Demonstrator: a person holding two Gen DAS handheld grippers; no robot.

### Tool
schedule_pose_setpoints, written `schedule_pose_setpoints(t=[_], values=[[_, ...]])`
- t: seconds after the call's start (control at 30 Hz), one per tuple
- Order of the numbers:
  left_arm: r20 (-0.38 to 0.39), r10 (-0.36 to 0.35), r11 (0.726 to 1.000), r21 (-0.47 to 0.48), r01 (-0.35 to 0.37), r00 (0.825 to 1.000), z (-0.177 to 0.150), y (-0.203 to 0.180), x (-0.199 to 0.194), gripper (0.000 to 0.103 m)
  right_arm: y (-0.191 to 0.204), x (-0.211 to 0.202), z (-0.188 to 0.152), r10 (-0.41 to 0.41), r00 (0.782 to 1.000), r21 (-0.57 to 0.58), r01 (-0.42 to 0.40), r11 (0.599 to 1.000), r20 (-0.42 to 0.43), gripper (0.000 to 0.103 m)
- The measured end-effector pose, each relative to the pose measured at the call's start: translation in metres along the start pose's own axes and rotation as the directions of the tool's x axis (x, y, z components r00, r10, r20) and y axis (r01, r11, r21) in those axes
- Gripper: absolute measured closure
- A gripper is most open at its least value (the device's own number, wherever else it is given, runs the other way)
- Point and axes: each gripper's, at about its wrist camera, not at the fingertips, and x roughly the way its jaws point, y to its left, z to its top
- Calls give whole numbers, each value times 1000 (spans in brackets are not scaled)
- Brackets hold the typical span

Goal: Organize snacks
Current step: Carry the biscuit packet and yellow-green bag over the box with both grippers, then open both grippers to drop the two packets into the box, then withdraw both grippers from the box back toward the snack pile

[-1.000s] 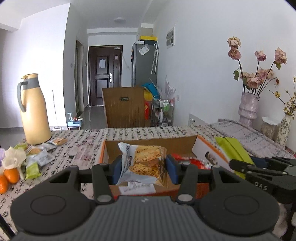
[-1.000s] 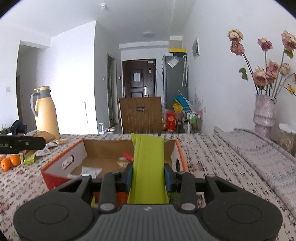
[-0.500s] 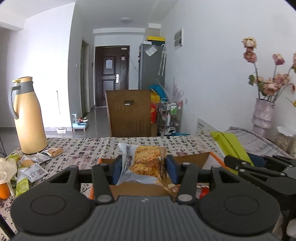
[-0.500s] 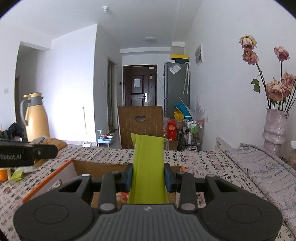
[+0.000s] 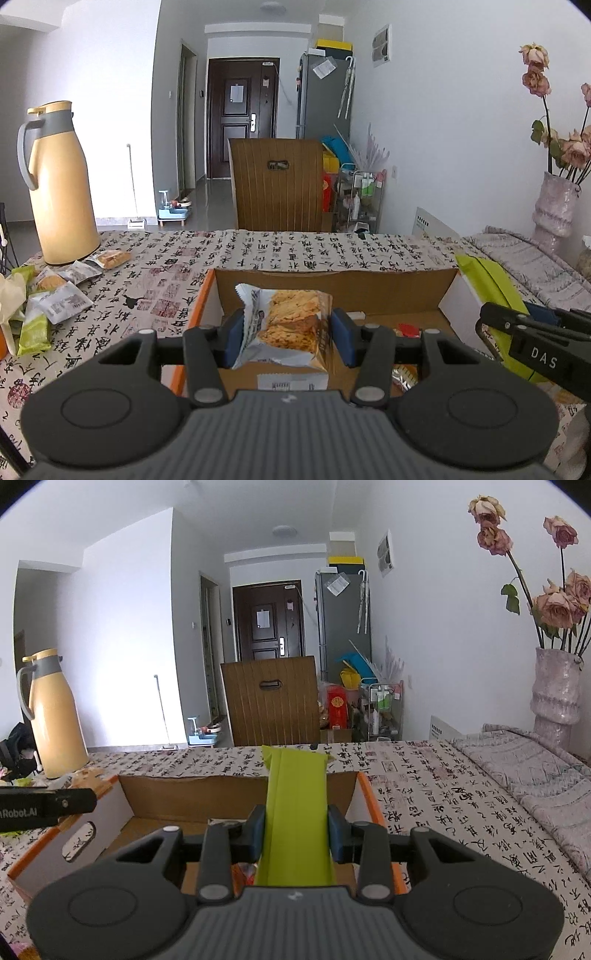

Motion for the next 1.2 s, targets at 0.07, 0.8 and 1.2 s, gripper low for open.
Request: schedule_pose_setpoints(t=[0.07,0.8,1.2], values=[[1,-5,1000,5,5,1000,-1,-1,0,52,0,1,0,-2,1000,0,2,1000,-5,70],[13,17,999,-40,-16,1000,-1,3,-8,0,-9,-4,-1,-18,1000,44,18,999,-1,0],[34,20,999,-43,-18,999,6,2,-26,0,-7,-20,8,-2,1000,46,1,999,25,0]])
